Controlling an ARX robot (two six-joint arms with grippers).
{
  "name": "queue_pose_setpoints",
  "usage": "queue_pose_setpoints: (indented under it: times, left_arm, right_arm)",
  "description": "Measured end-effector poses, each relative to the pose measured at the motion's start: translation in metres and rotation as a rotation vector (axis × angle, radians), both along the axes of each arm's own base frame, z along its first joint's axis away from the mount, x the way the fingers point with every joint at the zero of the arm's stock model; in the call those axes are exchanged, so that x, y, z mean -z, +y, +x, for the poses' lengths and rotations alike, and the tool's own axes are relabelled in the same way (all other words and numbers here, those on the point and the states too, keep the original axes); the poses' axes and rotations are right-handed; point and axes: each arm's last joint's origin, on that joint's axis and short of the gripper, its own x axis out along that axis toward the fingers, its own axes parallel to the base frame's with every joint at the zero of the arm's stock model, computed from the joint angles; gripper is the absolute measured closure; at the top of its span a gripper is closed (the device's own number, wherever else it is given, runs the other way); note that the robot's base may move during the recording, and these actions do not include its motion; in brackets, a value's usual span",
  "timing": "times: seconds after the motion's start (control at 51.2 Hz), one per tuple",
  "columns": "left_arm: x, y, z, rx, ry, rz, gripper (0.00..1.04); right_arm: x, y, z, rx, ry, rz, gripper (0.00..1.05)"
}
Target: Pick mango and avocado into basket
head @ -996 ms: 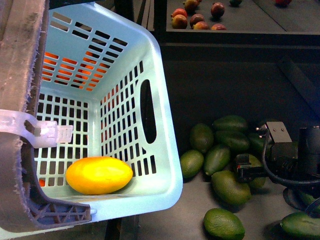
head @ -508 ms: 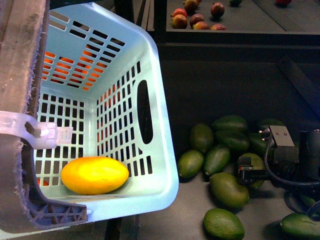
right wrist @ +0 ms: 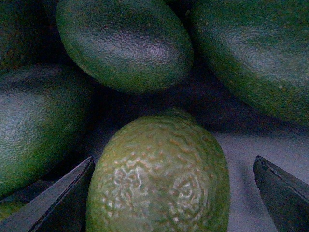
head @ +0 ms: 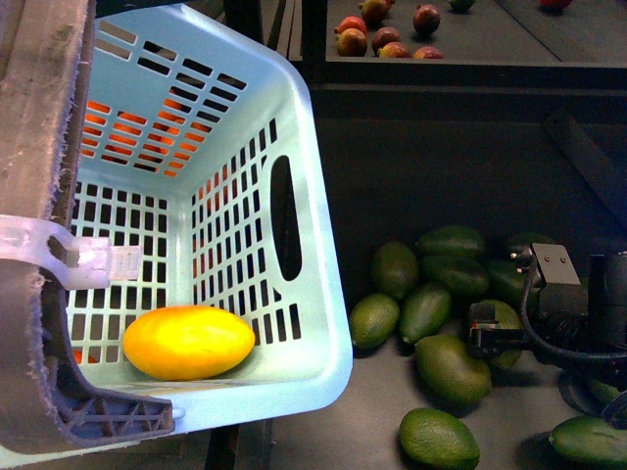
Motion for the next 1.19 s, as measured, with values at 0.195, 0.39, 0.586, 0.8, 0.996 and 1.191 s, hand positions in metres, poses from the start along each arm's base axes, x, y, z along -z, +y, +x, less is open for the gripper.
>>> queue_pose_setpoints:
  times: [0.195,0.39,0.586,0.8,0.996,1.191]
  left_arm:
    - [0.0,0.0,0.0,0.0,0.001,0.0,0.98]
    - [0.0,0.0,0.0,0.0,0.001,0.0,0.98]
    - [0.0,0.0,0.0,-0.001,0.001,0.0,0.98]
    - [0.0,0.0,0.0,0.0,0.001,0.0,0.98]
    - [0.0,0.0,0.0,-0.001,0.0,0.0,0.98]
    - [0.0,0.0,0.0,0.0,0.001,-0.001,0.98]
  right_arm:
    - [0.0,0.001,0.0,0.001,0.001,0.004,0.31]
    - [0.0,0.001,0.001,0.005,-0.006,0.008,0.38]
    - [-0.01,-0.003,-0.001,0.05,-0.012,0.046,0.39]
    - [-0.071,-0.016,0.013,0.139,-0.111,0.184,0.39]
    - [-0.128,-0.024,0.024,0.165,-0.197,0.292,0.39]
    - [-0.174,-0.014,0.026,0.125,-0.248,0.366,0.39]
